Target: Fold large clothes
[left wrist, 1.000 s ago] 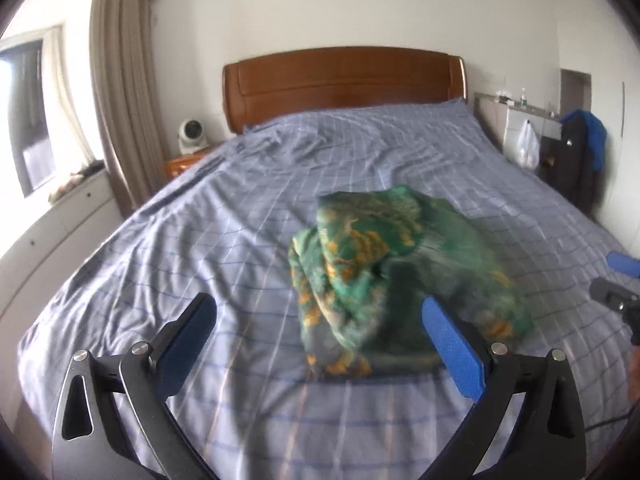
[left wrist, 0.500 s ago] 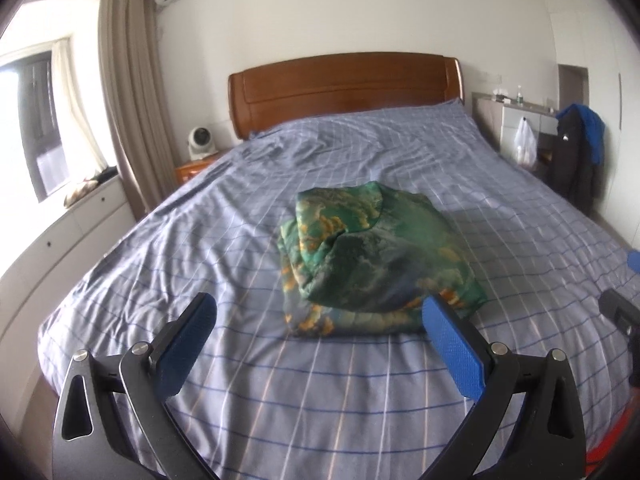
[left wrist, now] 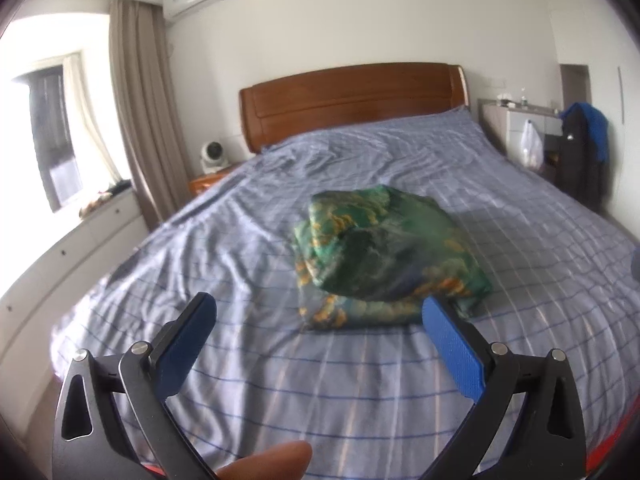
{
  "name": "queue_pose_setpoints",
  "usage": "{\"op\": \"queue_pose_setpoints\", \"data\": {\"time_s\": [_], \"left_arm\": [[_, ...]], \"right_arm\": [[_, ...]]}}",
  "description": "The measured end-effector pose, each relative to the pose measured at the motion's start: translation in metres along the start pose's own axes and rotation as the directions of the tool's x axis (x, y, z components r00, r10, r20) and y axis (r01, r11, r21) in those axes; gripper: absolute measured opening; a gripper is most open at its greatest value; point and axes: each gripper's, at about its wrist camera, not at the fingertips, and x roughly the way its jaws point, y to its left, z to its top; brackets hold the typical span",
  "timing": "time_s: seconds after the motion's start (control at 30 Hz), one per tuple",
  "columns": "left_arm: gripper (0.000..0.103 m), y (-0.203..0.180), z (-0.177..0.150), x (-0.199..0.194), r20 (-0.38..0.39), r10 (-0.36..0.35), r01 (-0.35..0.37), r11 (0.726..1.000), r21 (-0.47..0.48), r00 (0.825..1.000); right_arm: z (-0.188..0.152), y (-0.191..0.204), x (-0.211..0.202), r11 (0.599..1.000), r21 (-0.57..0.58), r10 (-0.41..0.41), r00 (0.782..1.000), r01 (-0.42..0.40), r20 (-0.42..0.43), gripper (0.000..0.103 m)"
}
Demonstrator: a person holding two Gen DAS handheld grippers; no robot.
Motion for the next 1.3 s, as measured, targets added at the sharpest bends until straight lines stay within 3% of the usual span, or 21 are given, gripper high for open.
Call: {"op": "queue_pose_setpoints", "data": {"time_s": [0.03,0.1,0.17,0.3,0.53,0.63,0.8,0.97,1.17,1.3], "left_arm": [[0.103,0.001,-0.003,0.001,-0.007,-0.014,0.014,1.000,-0.009,1.000],[0.103,0.000,-0.017,0.005,-0.038,-0.064,0.062,0.997,-0.043,0.997],[0.103,-0.003,-0.028,0.008,-0.058,-0.072,0.069,0.996,-0.049,0.996],[0.103,-0.016,-0.051,0.008,-0.119,-0.059,0.057,0.998,-0.021,0.991],[0.103,-0.034,-0.071,-0.009,-0.101,-0.098,0.100,0.995,0.016,0.990],[0.103,-0.036,-0.068,-0.015,-0.088,-0.103,0.106,0.994,0.030,0.991],[0.103,-0.031,-0.058,-0.028,-0.079,-0.082,0.085,0.996,0.035,0.994],[0.103,-0.022,-0.047,-0.036,-0.174,-0.069,0.076,0.996,0.036,0.982],[0.103,-0.012,-0.044,-0.047,-0.235,-0.038,0.046,0.998,0.031,0.971],[0.103,-0.008,-0.048,-0.042,-0.288,-0.050,0.050,0.999,-0.006,0.956]], "right_arm": [[0.000,-0.001,-0.003,1.000,-0.008,0.018,1.000,-0.018,0.015,0.103],[-0.006,0.000,0.005,0.999,-0.032,0.029,0.999,-0.030,-0.044,0.103],[-0.016,0.000,0.013,0.999,-0.052,-0.012,0.995,0.007,-0.101,0.103],[-0.043,-0.001,0.009,0.996,-0.050,-0.072,0.993,0.067,-0.097,0.103],[-0.075,0.008,-0.003,0.997,-0.057,-0.055,0.993,0.049,-0.109,0.103],[-0.084,0.013,0.000,0.999,-0.044,-0.012,0.987,0.005,-0.159,0.103],[-0.083,0.017,0.000,0.998,-0.066,-0.033,0.986,0.023,-0.162,0.103],[-0.066,0.017,-0.004,0.994,-0.071,-0.092,0.976,0.079,-0.197,0.103],[-0.054,0.027,-0.015,0.979,-0.132,-0.185,0.954,0.158,-0.234,0.103],[-0.054,0.037,-0.017,0.972,-0.169,-0.204,0.942,0.162,-0.267,0.103]]}}
